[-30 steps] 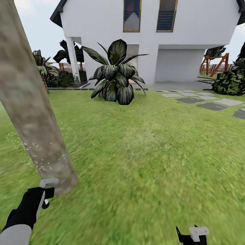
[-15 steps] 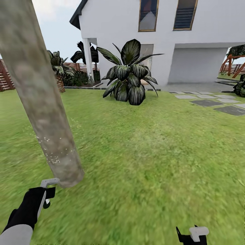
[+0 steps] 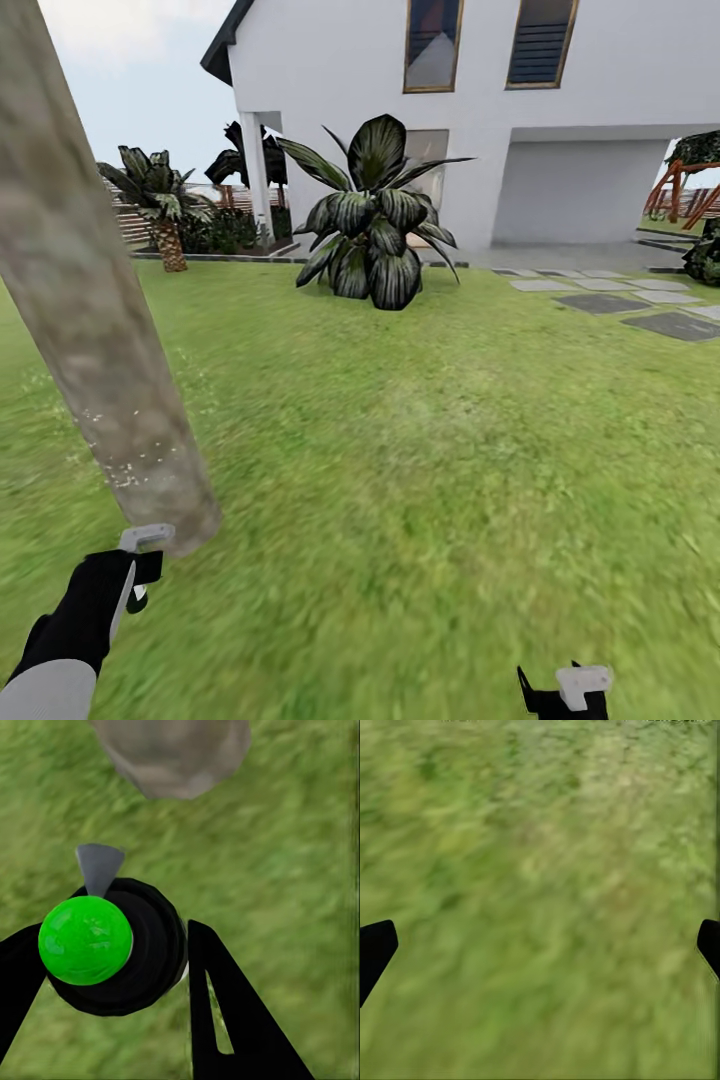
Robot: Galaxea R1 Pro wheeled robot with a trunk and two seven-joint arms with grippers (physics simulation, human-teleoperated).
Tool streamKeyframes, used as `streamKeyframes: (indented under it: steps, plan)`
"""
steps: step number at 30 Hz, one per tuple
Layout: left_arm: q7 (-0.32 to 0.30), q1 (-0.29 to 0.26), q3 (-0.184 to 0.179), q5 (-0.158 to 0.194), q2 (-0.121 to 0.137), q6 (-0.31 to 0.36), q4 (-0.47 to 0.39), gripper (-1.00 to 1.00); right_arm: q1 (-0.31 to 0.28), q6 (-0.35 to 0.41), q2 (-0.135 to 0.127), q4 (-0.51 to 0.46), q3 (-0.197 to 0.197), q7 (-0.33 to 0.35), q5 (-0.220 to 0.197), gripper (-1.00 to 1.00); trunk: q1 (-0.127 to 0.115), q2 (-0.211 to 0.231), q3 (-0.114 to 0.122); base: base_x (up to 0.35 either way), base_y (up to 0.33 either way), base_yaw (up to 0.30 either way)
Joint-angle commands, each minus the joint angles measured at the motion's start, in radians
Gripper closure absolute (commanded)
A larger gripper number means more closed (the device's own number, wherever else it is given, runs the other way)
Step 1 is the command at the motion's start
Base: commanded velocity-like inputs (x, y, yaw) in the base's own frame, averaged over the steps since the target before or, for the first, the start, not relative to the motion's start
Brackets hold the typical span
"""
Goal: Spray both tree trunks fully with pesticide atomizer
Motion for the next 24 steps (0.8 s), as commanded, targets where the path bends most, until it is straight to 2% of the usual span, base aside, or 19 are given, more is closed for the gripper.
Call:
streamKeyframes:
  steps: [1,7,24]
  plan:
    - [0.000,0.000,0.000,0.000,0.000,0.000,0.000,1.00,0.000,0.000,0.000,0.000,0.000,0.000,0.000,-1.00,0.000,0.000,0.000,0.217,-0.207,0.000]
    - [0.000,0.000,0.000,0.001,-0.001,0.000,0.000,1.00,0.000,0.000,0.000,0.001,0.000,0.000,0.001,-1.00,0.000,0.000,0.000,0.184,-0.222,0.036]
    - [0.001,0.000,0.000,-0.004,0.000,0.001,-0.001,1.00,0.000,0.000,-0.001,0.002,0.000,0.000,0.001,-1.00,0.000,0.000,0.000,0.156,-0.241,0.271]
